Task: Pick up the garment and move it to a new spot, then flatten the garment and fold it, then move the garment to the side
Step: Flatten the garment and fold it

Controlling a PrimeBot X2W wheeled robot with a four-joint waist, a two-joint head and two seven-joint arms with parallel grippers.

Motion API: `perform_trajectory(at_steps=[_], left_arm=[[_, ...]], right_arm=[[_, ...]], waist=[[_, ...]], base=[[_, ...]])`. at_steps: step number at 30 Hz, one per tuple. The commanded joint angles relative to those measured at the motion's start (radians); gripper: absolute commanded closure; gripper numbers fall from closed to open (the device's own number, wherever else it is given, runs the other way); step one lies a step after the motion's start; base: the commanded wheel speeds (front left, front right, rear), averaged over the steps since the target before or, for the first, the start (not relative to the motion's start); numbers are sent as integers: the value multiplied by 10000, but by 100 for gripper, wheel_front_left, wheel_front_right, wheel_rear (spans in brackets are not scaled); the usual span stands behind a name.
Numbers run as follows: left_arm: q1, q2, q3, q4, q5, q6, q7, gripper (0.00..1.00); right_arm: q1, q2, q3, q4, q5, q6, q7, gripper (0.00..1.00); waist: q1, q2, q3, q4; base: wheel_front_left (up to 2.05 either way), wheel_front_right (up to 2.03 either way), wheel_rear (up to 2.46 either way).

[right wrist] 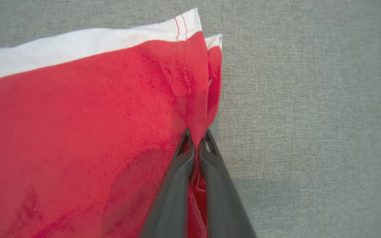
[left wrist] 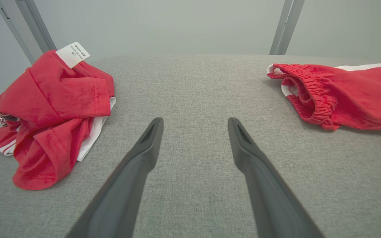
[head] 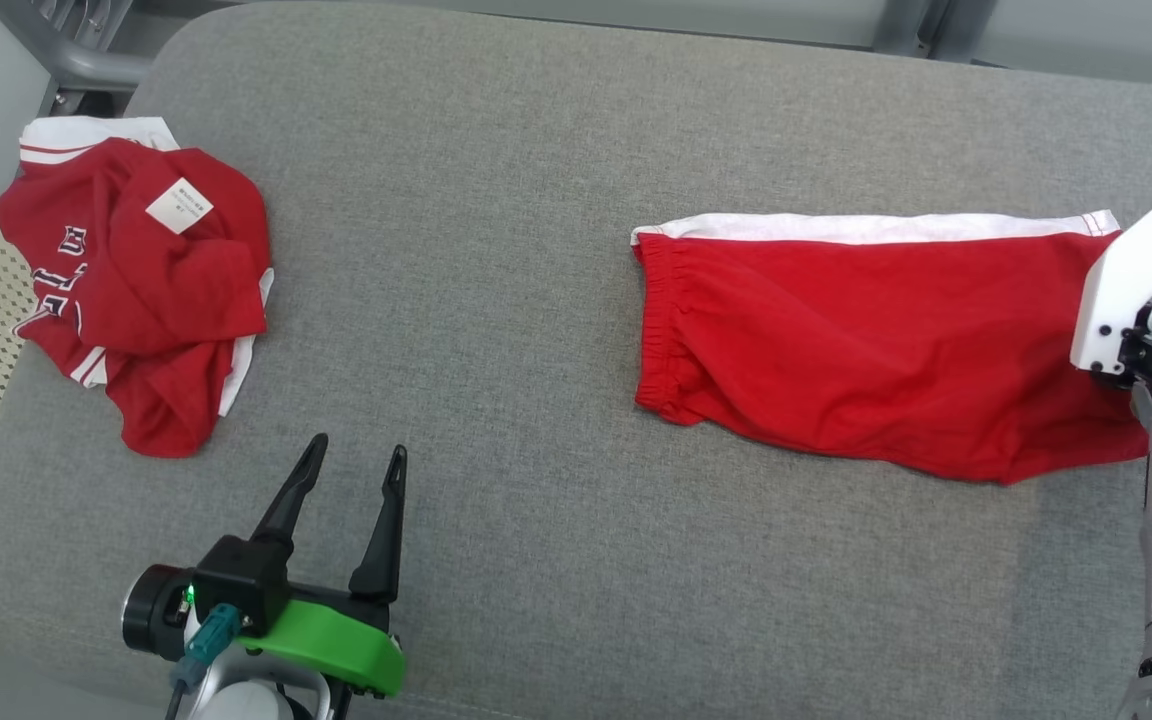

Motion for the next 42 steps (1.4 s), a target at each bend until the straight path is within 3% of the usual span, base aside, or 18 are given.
perform_trajectory(at_steps=[1, 13, 29, 42], left_arm=[[105, -19, 1, 41, 66, -48, -31, 0], [445, -171, -90, 213, 139, -132, -32, 0], [560, -431, -424, 336, 142, -248, -32, 0], [601, -508, -549, 484, 200, -279, -32, 0]], right_arm=[[144, 2, 219, -79, 151, -18, -44, 100], [-111, 350, 2899, -270, 2028, -16, 371, 100], [-868, 848, 4295, 1352, 2617, -16, -199, 100], [-841, 892, 5085, 2465, 3462, -16, -792, 100]], waist=[[-1, 0, -186, 22], [-1, 0, -966, 537], [-1, 0, -872, 1902], [-1, 0, -1007, 2328]], base=[[0, 0, 0], [0, 0, 0], [0, 0, 0], [0, 0, 0]])
